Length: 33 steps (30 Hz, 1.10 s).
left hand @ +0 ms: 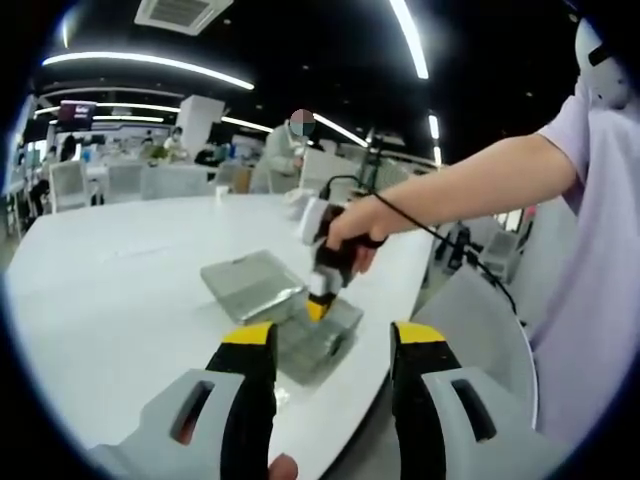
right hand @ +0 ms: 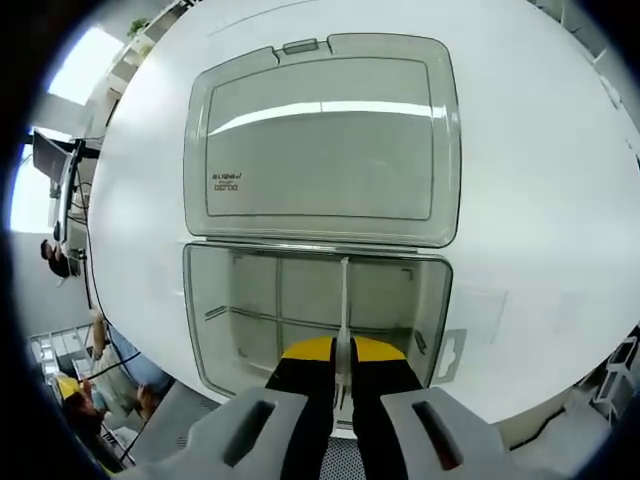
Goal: Insert the divider into the dual guide fixture by aligning both edges with the guide slots and pushing it downward to the bottom, including one-sided entry, uneven engagement, binding, and posture correction.
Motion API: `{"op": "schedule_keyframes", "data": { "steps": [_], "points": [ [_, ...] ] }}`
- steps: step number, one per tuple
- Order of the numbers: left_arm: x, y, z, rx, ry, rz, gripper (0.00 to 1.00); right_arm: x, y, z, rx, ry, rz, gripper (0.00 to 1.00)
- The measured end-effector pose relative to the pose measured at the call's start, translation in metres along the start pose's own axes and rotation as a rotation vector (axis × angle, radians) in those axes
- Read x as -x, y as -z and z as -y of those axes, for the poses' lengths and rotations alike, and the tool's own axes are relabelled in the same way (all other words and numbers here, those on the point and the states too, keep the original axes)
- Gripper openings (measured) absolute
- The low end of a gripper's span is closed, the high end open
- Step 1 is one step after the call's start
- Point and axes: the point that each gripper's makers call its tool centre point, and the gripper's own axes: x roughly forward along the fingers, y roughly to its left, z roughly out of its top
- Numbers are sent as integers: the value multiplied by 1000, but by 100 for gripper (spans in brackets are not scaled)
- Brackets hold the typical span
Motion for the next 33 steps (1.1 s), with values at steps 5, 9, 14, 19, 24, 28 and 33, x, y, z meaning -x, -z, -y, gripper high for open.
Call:
{"op": "schedule_keyframes", "data": {
  "steps": [5,9,14,19,24,28,33],
  "points": [
    [0,-1,1,-6,2,-5,44,0,1,0,3,-6,3,0],
    [0,0,0,-9,-1,-11,44,0,0,-2,-3,-29,9,1],
    [2,-1,1,-11,-4,-10,44,1,1,-3,-15,-54,22,2],
    [3,0,1,-11,-7,-11,44,0,-2,-3,-9,-64,33,3],
    [5,1,2,-12,-12,-13,44,0,-3,-4,-9,-78,45,4],
    [5,1,3,-12,-14,-14,44,3,-1,-5,-5,-92,50,6],
    [4,1,6,-17,-9,-14,44,6,0,-8,1,-105,57,9]
  ]
}}
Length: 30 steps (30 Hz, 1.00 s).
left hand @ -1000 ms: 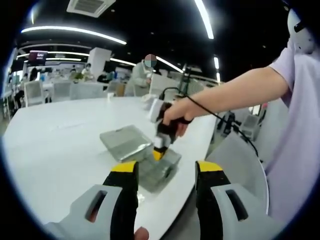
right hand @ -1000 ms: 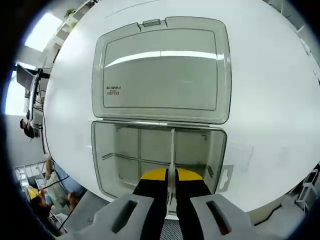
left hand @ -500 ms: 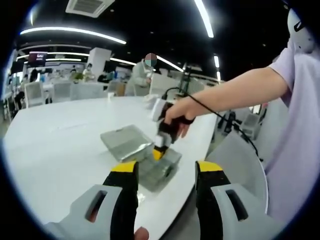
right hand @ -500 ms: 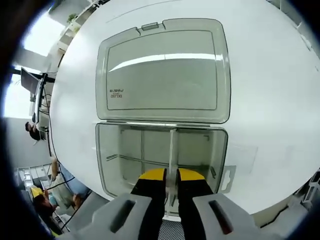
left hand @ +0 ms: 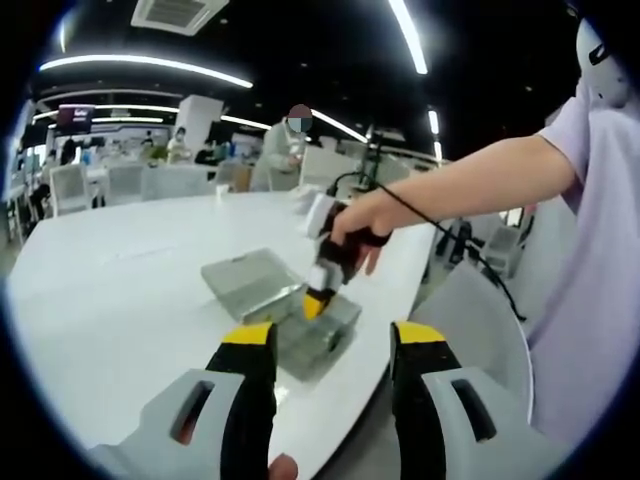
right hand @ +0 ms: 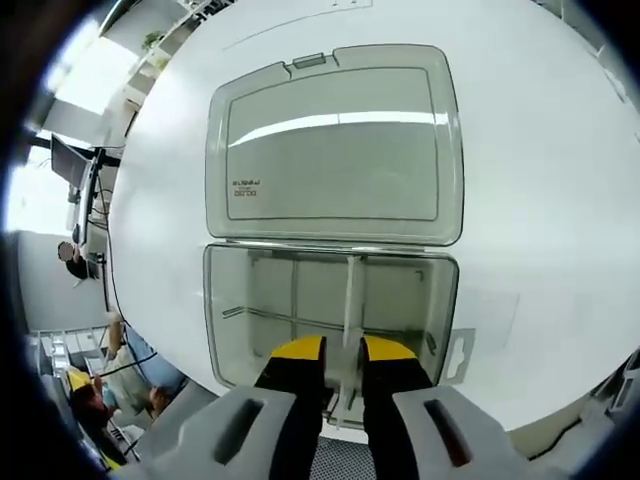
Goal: Insert the divider into the dual guide fixture by aligning both edges with the guide slots and pushing it downward to the bottom, including one-sided entry, uneven engagement, binding, and posture correction.
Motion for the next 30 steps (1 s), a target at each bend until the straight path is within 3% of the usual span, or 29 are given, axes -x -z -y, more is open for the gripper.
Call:
{"op": "schedule_keyframes", "data": {
  "steps": [16,18,30],
  "points": [
    [1,-3,9,-18,7,3,44,9,2,2,14,3,31,5],
    [1,-4,9,-21,7,3,44,10,0,7,29,19,41,8],
    [2,-3,13,-36,15,-1,44,23,2,3,69,-45,88,17]
  ]
}}
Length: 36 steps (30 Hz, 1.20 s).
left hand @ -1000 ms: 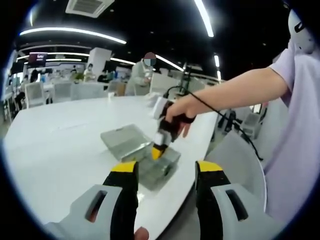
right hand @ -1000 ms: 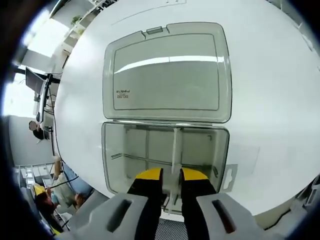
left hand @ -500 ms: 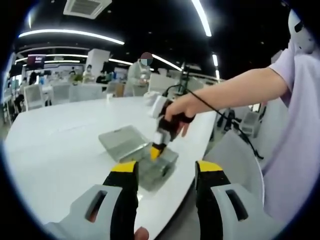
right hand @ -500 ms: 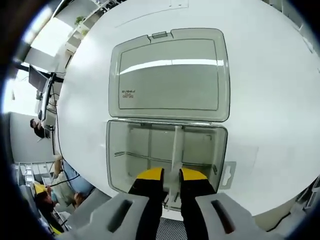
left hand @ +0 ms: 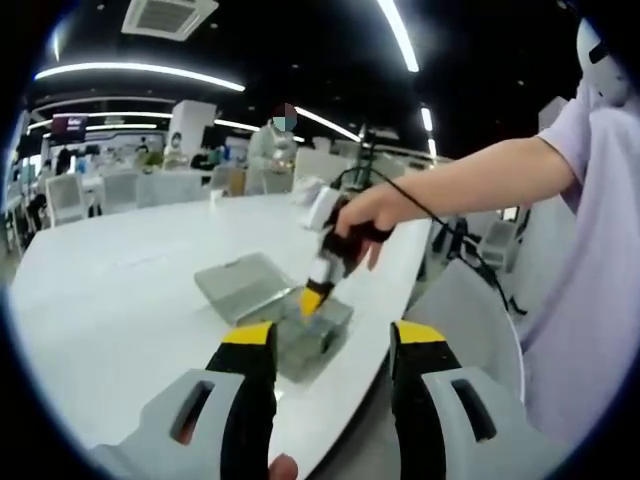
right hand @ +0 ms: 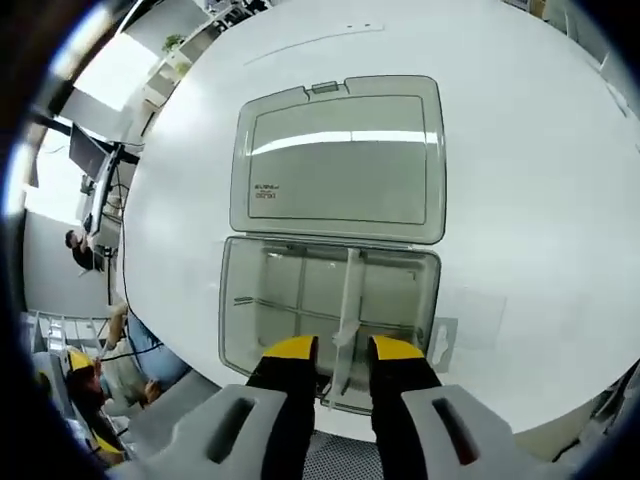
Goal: Insert the divider into the dual guide fixture by aligning both edges with the guide slots and pushing it downward to the bottom, including one-sided entry, uneven engagement, binding, and posture correction.
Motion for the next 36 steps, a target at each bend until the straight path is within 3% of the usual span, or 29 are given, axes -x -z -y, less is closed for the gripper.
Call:
{"op": "schedule_keyframes", "data": {
  "steps": [4,12,19,23,36],
  "points": [
    [1,-1,0,-6,2,0,44,6,4,-4,45,-22,27,25],
    [1,-3,3,-19,21,0,44,11,7,-6,122,-59,81,32],
    [7,-4,4,-16,29,-13,44,16,8,-16,151,-158,129,38],
    [15,-4,-2,-14,5,-14,44,22,6,-20,238,-200,176,40],
    [20,-4,-5,7,-84,-2,44,52,4,-27,368,-252,285,41]
  ]
}}
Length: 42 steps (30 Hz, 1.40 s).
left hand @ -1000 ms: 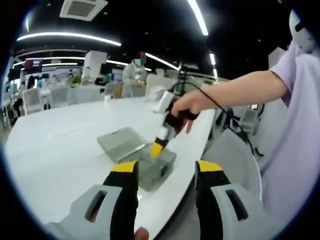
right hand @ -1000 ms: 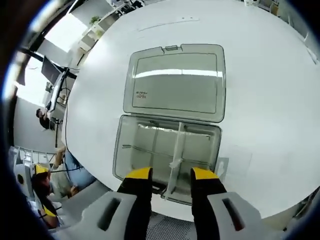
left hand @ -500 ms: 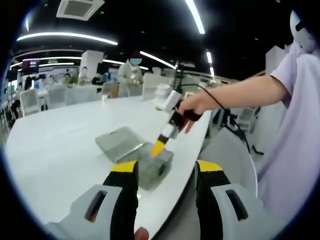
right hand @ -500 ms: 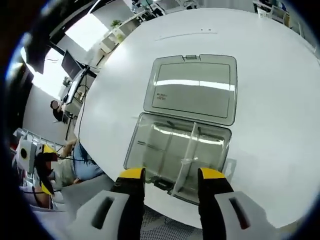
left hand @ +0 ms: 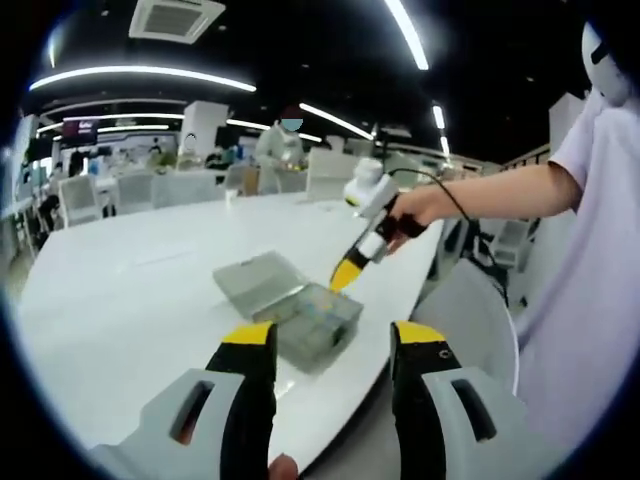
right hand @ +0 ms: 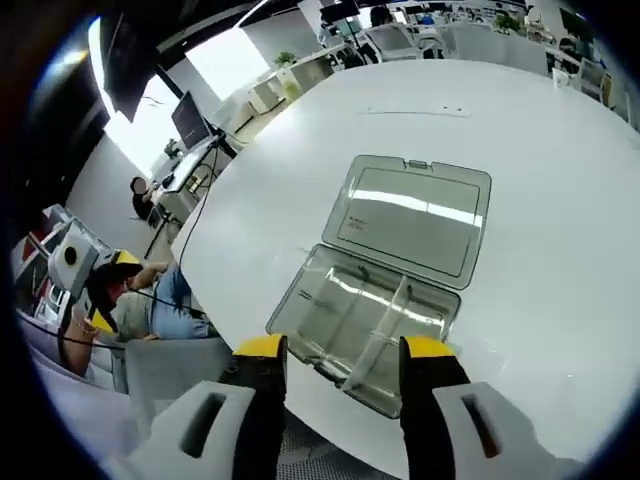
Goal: Insert the divider into the dual guide fixture by aligning both edges with the guide slots and pushing it downward to the bottom, including one-sided entry, uneven engagement, binding, and posture correction.
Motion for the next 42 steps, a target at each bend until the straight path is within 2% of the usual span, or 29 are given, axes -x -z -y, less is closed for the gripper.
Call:
{"op": "schedule_keyframes", "data": {
  "steps": [4,9,20,29,37,42],
  "points": [
    [-1,-1,0,10,-29,5,44,4,-4,0,70,-12,25,41],
    [-2,2,0,24,-64,-3,44,10,-8,-3,106,-50,72,44],
    [-12,12,-1,51,-103,-28,44,31,6,-13,237,-87,109,47],
    [-31,14,3,54,-104,-50,45,47,17,-14,279,-105,162,50],
    [-35,14,5,54,-111,-69,46,51,26,-22,352,-96,177,50],
    [-35,15,3,68,-118,-81,48,54,32,-24,341,-97,207,54]
  ]
}}
